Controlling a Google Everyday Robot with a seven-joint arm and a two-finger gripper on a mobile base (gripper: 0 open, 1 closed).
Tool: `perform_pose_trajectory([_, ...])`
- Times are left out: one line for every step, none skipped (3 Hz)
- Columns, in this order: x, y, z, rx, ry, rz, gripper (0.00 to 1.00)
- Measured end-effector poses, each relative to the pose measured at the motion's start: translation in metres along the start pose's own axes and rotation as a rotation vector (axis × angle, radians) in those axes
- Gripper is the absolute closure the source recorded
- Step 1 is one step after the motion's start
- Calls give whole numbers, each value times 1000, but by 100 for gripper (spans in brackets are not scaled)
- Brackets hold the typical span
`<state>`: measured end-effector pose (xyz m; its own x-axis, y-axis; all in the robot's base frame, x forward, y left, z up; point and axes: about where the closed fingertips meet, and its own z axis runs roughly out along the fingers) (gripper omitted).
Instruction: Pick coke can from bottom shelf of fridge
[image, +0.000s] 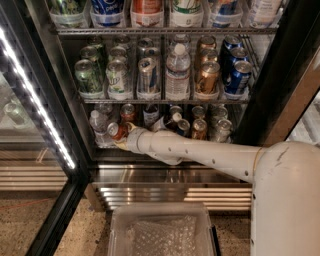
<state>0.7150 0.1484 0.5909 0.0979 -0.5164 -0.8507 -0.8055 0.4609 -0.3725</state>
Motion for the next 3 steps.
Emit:
perform_pose_trajectory([-7,-5,-14,28,-14,-11,100])
perform_pose_trajectory([-7,-5,-15,28,-15,-11,100])
perform_pose_trajectory([-12,-5,-19,24,-21,-17,100])
